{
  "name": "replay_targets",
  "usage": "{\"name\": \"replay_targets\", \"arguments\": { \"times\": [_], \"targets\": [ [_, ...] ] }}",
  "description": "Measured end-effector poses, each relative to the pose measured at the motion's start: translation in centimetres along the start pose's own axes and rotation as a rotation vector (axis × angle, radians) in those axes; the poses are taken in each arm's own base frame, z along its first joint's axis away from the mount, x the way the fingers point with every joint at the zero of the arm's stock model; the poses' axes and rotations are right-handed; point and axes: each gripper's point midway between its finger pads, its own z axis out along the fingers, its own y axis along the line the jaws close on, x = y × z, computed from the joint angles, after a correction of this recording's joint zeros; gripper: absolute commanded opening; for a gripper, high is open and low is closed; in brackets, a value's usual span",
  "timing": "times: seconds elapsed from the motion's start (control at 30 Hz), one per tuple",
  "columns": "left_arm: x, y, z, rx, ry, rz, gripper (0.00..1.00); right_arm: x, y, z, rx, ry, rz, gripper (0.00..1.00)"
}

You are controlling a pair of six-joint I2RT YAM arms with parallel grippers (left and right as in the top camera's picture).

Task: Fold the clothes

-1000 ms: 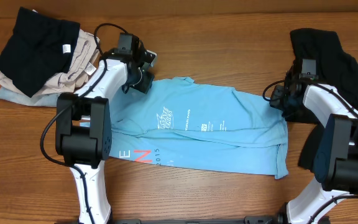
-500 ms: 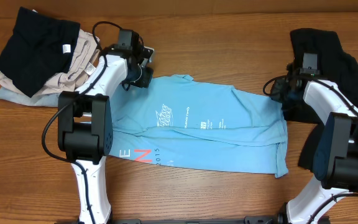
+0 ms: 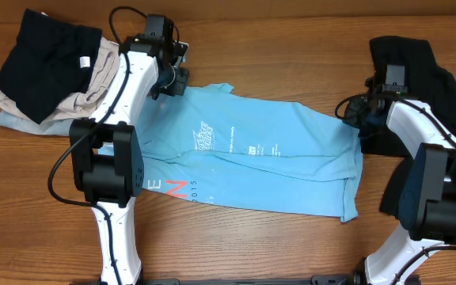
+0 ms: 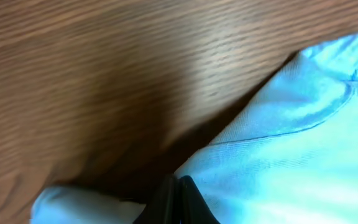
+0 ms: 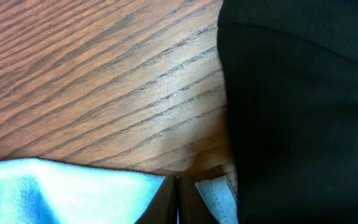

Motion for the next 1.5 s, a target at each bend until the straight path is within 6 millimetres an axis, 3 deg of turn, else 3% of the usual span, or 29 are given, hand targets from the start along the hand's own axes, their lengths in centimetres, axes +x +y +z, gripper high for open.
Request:
{"name": "replay_targets", "arguments": {
  "times": [0.2,0.43,0.6,0.73,0.77,0.83,0.93,1.07,1.27,1.5],
  "targets": [
    [0.3,1.0,-1.4,-0.059,0.032,0.0,0.04,-0.3,0.1,0.0,-0.005,-0.013,-0.001,0.04],
    [1.5,1.7,-2.6,-0.102,0.095,-0.003,0.04,0.9,-0.1,-0.8,0.015,0.067,0.004,0.04],
    [2.6,1.8,-4.2,-0.112,0.156,-0.007,0.04,0.6,0.5,-3.5,0.006,0.118,0.008,0.04],
    [2.5,2.1,-5.7,-0.128,0.162,-0.009,0.04,-0.7,1.4,-6.1,-0.024,0.075,0.006,0.04],
    [2.4,2.1,-5.9,-0.133,0.158,-0.01,0.04,-0.9,1.5,-6.5,-0.028,0.065,0.005,0.06],
    [2.3,2.3,-6.1,-0.144,0.158,-0.017,0.04,-1.1,1.6,-6.6,-0.035,0.059,0.016,0.23],
    [2.3,2.7,-6.1,-0.164,0.154,-0.046,0.04,-1.1,1.6,-5.8,-0.039,0.056,0.031,0.4],
    [2.1,3.7,-6.1,-0.179,0.137,-0.1,0.04,-1.1,1.5,-4.0,-0.036,0.068,0.035,0.52],
    [2.3,4.8,-6.2,-0.192,0.138,-0.141,0.04,-0.8,1.1,-0.2,-0.028,0.096,0.037,0.56],
    [2.2,4.9,-6.2,-0.191,0.133,-0.146,0.04,-1.3,1.2,2.1,-0.034,0.077,0.033,0.54]
  ]
}}
